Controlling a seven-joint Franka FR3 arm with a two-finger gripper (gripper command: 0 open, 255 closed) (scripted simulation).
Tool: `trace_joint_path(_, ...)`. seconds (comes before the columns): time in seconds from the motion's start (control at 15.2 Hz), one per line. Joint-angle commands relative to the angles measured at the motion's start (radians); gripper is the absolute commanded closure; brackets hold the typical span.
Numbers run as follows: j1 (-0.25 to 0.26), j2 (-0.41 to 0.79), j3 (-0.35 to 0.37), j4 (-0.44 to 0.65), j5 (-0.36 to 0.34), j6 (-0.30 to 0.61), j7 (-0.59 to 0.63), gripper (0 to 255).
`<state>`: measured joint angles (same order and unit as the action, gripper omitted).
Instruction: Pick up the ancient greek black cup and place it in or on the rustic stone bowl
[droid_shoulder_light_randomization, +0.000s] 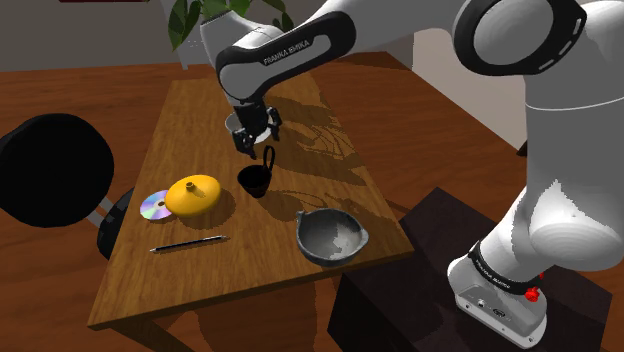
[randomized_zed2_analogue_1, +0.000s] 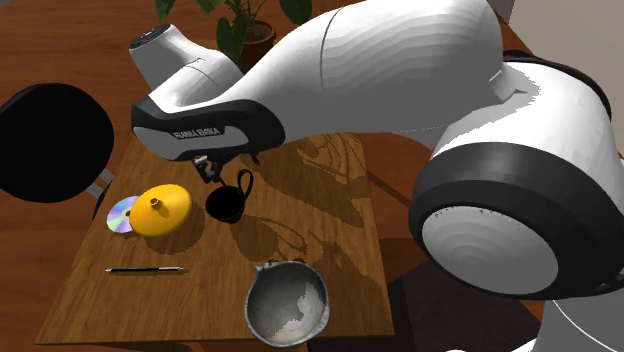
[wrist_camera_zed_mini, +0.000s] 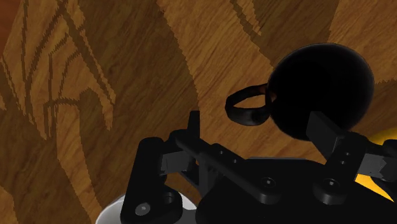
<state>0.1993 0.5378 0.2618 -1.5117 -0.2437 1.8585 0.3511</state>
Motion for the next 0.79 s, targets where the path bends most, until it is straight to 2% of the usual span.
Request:
trace_joint_path(0.0, -0.004, 0.005, -0.003, -0.027, -0.004, 0.032, 0.002, 0)
trace_joint_path(0.53, -0.004, 0.005, -0.003, -0.027, -0.004, 0.032, 0.002, 0)
trace_joint_path(0.59, -0.004, 0.005, -0.003, -0.027, -0.004, 0.032, 0.002, 255)
trace_joint_path(0.73, -0.004, 0.005, -0.003, -0.027, -0.004, 0.032, 0.002, 255)
